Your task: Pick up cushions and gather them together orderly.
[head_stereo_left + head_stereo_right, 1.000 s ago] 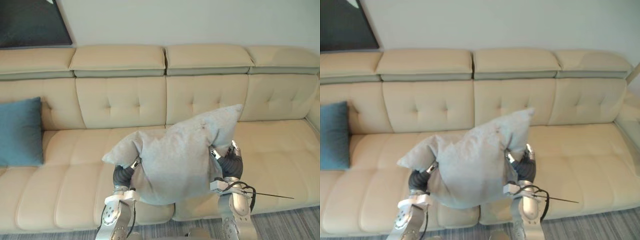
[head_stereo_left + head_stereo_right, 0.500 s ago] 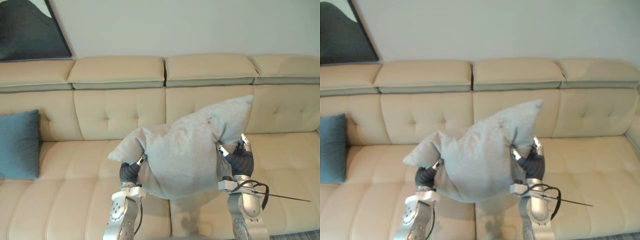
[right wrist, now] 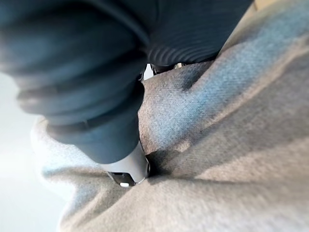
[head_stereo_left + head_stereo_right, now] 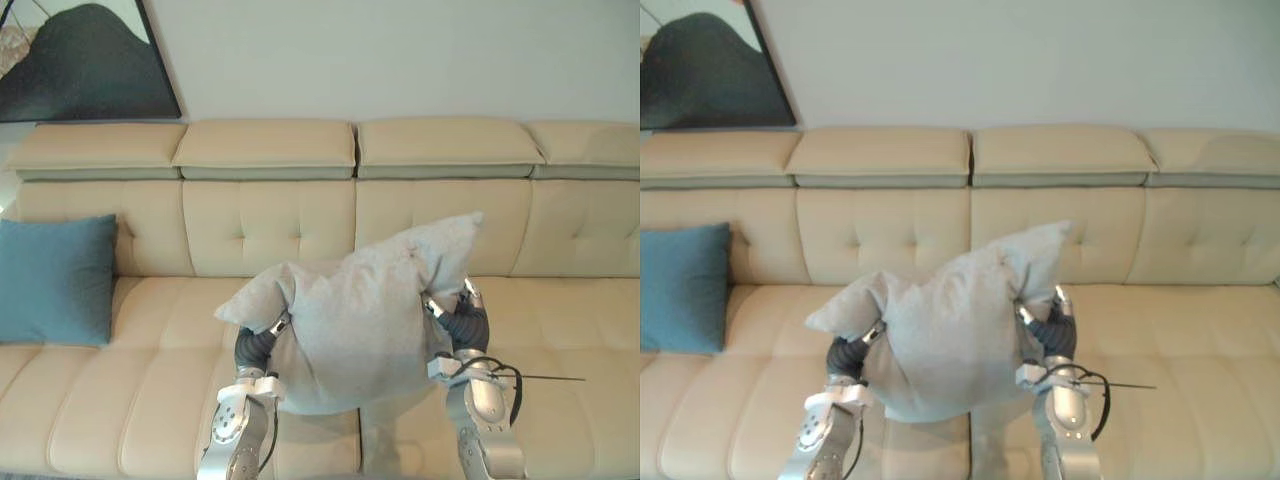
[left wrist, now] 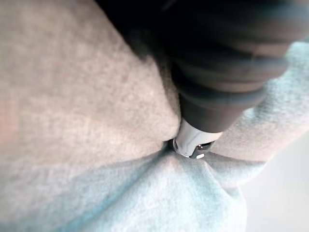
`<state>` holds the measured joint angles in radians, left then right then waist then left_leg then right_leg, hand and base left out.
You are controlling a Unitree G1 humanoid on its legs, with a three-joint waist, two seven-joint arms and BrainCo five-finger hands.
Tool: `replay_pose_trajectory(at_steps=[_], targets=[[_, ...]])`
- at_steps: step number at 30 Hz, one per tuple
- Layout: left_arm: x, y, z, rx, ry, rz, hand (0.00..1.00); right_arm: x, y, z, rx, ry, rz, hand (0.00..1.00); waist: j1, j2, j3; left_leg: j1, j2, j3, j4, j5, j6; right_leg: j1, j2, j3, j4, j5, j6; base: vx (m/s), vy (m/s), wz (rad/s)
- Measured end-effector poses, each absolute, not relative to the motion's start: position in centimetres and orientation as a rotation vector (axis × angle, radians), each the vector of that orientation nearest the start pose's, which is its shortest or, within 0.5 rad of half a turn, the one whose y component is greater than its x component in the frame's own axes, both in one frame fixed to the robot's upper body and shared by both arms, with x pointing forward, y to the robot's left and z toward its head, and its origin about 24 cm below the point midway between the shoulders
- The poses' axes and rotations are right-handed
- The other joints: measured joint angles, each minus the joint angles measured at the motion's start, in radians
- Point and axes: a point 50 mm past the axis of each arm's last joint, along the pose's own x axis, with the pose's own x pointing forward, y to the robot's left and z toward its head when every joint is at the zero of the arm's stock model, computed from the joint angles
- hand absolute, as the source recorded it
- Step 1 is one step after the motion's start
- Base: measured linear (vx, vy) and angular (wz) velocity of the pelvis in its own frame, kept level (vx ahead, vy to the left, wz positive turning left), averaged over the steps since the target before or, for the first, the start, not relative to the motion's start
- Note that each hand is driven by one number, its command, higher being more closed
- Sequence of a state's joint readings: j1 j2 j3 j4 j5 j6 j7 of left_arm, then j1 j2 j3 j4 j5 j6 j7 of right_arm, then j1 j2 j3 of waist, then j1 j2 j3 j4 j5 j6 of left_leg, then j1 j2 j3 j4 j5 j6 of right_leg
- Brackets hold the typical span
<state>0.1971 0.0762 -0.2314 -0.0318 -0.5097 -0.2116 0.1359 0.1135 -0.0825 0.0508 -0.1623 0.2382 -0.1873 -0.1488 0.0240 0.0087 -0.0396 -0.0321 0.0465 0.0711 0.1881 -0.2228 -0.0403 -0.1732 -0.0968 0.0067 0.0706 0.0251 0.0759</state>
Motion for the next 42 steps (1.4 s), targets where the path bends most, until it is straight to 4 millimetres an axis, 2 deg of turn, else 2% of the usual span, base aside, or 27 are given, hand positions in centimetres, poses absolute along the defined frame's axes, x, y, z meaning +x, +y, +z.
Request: replay_pose_trajectory(at_steps=[4,6,13,15,20,22,23,25,30,33,38,39,40,41,42], targets=[[22.2,13.5,5.0,-0.483,-0.103,0.045,1.00,23.8,-16.2,9.9,0.197,-0.346,-0.105,1.00,0.007,-0.008,0.043,-0.078,0.001,0.008,0.035,0.010,-0.003,-0.101,-0.006,0.010,0.074,-0.001,-0.005,-0.18,-0.047,-0.02],[23.2,13.4,7.6,-0.497,-0.219,0.031,1.00,24.2,-15.9,12.1,0.212,-0.442,-0.094,1.00,0.018,-0.010,0.069,-0.154,0.004,0.028,0.085,0.008,-0.004,-0.187,-0.006,0.025,0.134,-0.005,-0.011,-0.20,-0.063,-0.09],[26.7,13.7,14.4,-0.494,-0.490,0.022,1.00,26.0,-14.9,17.2,0.288,-0.649,-0.082,1.00,0.029,-0.004,0.113,-0.429,0.049,0.030,0.284,-0.032,-0.040,-0.435,0.023,0.029,0.262,-0.003,-0.048,-0.20,-0.083,-0.04],[28.0,13.9,17.5,-0.472,-0.598,0.019,1.00,27.5,-14.4,19.5,0.327,-0.721,-0.075,1.00,0.029,0.001,0.134,-0.499,0.062,0.031,0.329,-0.035,-0.045,-0.500,0.032,0.028,0.288,0.007,-0.061,-0.15,-0.072,-0.04],[31.5,14.4,23.4,-0.414,-0.756,0.038,1.00,30.6,-13.9,23.8,0.342,-0.810,-0.060,1.00,0.031,0.022,0.168,-0.614,0.081,0.027,0.373,-0.018,-0.057,-0.595,0.038,0.013,0.300,0.043,-0.071,-0.11,-0.042,0.06],[32.6,14.5,26.0,-0.396,-0.810,0.038,1.00,31.3,-13.9,25.8,0.355,-0.852,-0.068,1.00,0.031,0.027,0.177,-0.665,0.084,0.026,0.378,-0.006,-0.057,-0.640,0.036,0.007,0.301,0.051,-0.078,-0.09,-0.011,0.16],[33.0,14.4,27.2,-0.387,-0.831,0.033,1.00,31.5,-14.1,26.6,0.361,-0.870,-0.075,1.00,0.033,0.026,0.180,-0.688,0.084,0.026,0.377,0.001,-0.056,-0.662,0.035,0.004,0.301,0.062,-0.070,-0.07,-0.004,0.17],[33.8,14.7,29.5,-0.351,-0.869,0.037,1.00,31.8,-14.0,28.5,0.378,-0.914,-0.081,1.00,0.032,0.027,0.220,-0.708,0.084,0.025,0.372,0.018,-0.058,-0.677,0.033,-0.001,0.292,0.076,-0.072,-0.04,0.002,0.08],[35.3,14.4,33.2,-0.369,-0.889,0.039,1.00,32.3,-14.4,32.4,0.411,-0.986,-0.119,1.00,0.030,0.027,0.266,-0.786,0.082,0.015,0.356,0.039,-0.062,-0.738,0.031,-0.011,0.256,0.106,-0.073,-0.03,0.011,0.09],[36.1,14.6,34.1,-0.367,-0.869,0.054,1.00,32.5,-14.5,34.0,0.406,-1.008,-0.130,1.00,0.029,0.027,0.287,-0.822,0.081,0.012,0.351,0.052,-0.070,-0.773,0.029,-0.018,0.256,0.108,-0.073,0.02,0.008,0.13],[36.3,14.7,36.3,-0.375,-0.889,0.056,1.00,32.4,-14.7,36.6,0.420,-1.053,-0.146,1.00,0.030,0.025,0.346,-0.872,0.082,0.013,0.339,0.059,-0.076,-0.827,0.028,-0.020,0.259,0.108,-0.073,0.02,-0.009,0.07],[36.4,14.5,36.6,-0.374,-0.887,0.055,1.00,32.4,-14.9,36.9,0.432,-1.055,-0.161,0.00,0.030,0.024,0.364,-0.882,0.081,0.013,0.339,0.059,-0.076,-0.841,0.027,-0.019,0.267,0.108,-0.073,0.03,-0.011,0.04],[36.5,14.5,36.7,-0.373,-0.885,0.055,1.00,32.4,-14.9,36.9,0.437,-1.057,-0.165,0.00,0.029,0.024,0.377,-0.884,0.081,0.013,0.340,0.059,-0.076,-0.844,0.027,-0.019,0.270,0.108,-0.073,0.00,0.000,0.00],[36.5,14.4,36.8,-0.373,-0.885,0.053,0.00,32.4,-15.0,36.9,0.442,-1.055,-0.171,0.00,0.024,0.025,0.398,-0.890,0.081,0.014,0.340,0.059,-0.076,-0.852,0.027,-0.018,0.273,0.107,-0.072,0.00,0.000,0.00],[36.5,14.3,36.8,-0.375,-0.886,0.050,0.00,32.4,-15.2,36.9,0.450,-1.055,-0.182,0.00,0.023,0.025,0.399,-0.908,0.081,0.014,0.342,0.059,-0.076,-0.872,0.027,-0.016,0.277,0.106,-0.071,0.02,-0.006,0.04]])
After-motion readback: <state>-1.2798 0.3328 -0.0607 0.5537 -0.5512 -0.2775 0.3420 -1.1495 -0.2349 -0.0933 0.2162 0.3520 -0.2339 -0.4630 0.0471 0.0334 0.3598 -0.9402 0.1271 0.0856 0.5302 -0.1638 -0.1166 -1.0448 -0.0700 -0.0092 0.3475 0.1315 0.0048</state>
